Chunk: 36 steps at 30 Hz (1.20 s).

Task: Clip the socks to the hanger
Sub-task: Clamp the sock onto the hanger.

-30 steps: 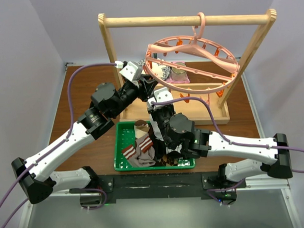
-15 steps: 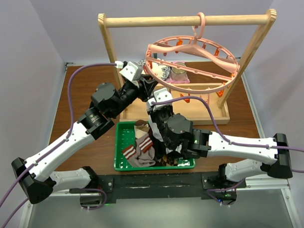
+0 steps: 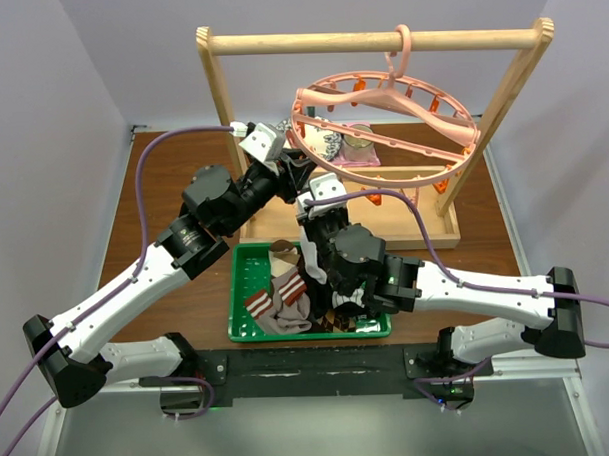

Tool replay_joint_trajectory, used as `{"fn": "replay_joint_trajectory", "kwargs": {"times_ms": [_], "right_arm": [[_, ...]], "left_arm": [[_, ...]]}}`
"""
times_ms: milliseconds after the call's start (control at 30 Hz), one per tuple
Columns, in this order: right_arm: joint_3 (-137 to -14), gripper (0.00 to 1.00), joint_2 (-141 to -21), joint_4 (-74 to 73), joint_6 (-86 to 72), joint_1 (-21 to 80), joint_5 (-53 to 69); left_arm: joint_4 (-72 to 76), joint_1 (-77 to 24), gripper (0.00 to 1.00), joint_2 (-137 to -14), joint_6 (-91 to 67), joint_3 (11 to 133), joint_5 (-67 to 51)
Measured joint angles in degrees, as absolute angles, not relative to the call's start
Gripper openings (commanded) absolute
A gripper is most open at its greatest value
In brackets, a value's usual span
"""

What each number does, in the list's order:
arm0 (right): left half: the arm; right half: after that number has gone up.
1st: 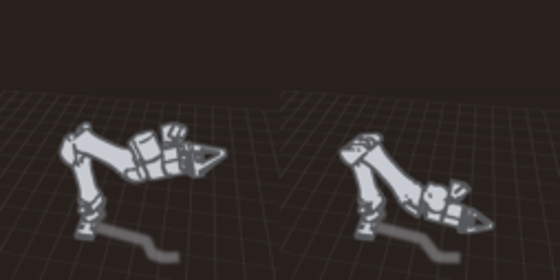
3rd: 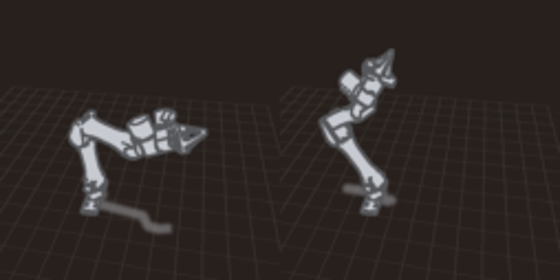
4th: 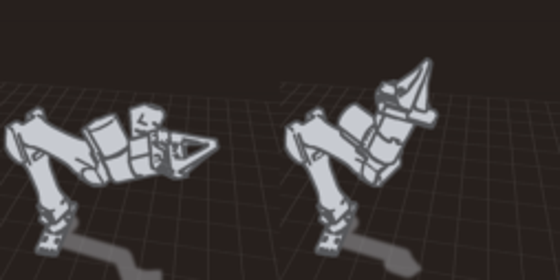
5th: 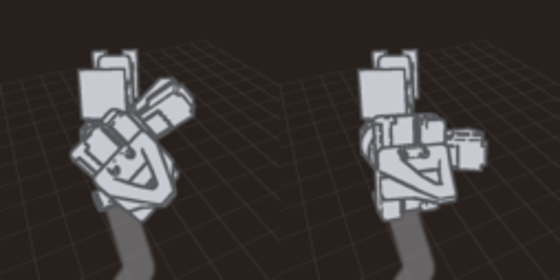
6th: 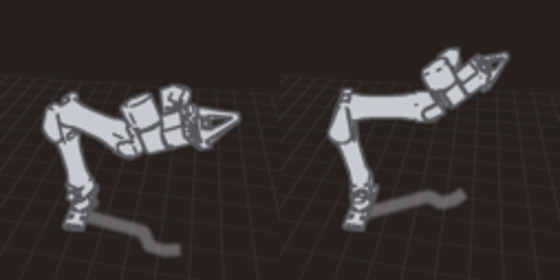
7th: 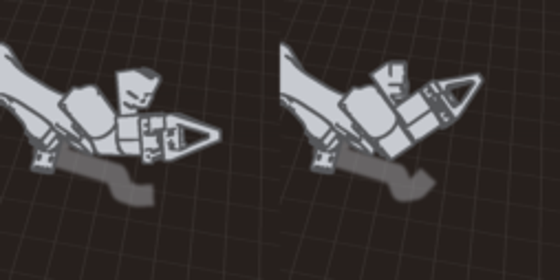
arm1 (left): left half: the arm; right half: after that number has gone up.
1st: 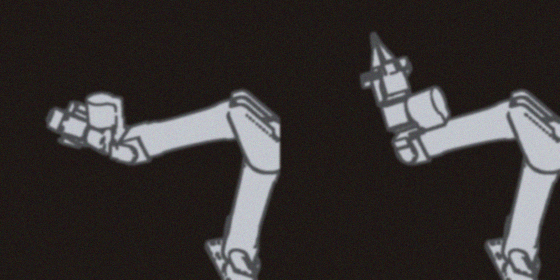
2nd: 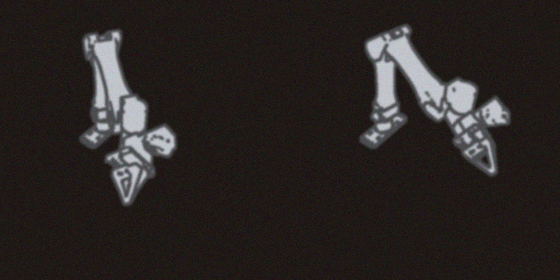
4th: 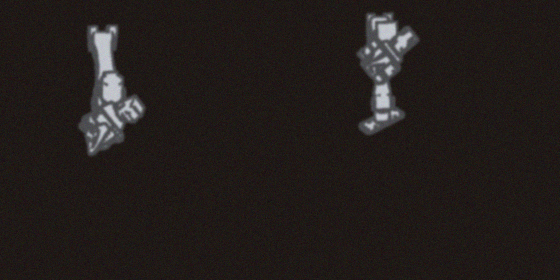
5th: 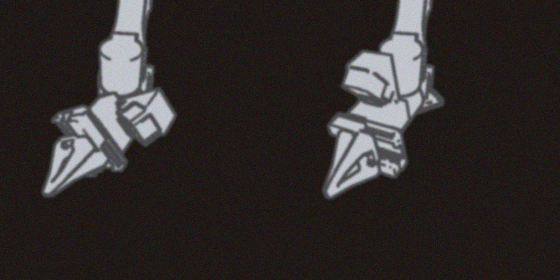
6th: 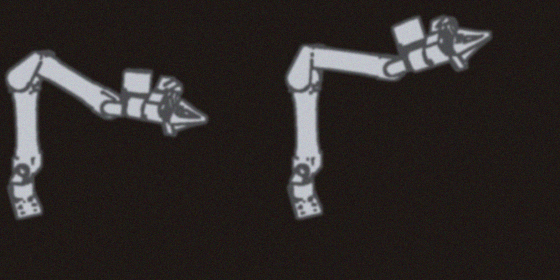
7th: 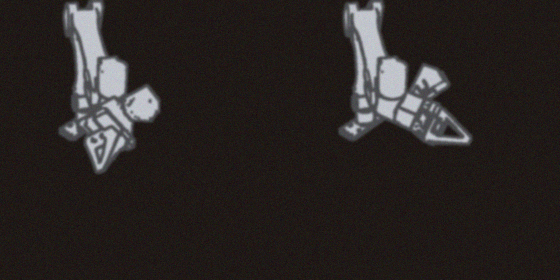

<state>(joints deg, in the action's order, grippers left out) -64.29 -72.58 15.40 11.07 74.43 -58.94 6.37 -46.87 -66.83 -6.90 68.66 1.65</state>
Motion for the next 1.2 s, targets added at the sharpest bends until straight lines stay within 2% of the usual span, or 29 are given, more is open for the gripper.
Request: {"fn": "replay_joint_trajectory", "kwargs": {"times_ms": [1200], "right_arm": [[-67.83, 0.0, -72.73, 16.29, 10.76, 74.56, -55.46]], "left_arm": [[7.07, -46.76, 0.0, -66.11, -6.94, 68.49, 1.5]]}}
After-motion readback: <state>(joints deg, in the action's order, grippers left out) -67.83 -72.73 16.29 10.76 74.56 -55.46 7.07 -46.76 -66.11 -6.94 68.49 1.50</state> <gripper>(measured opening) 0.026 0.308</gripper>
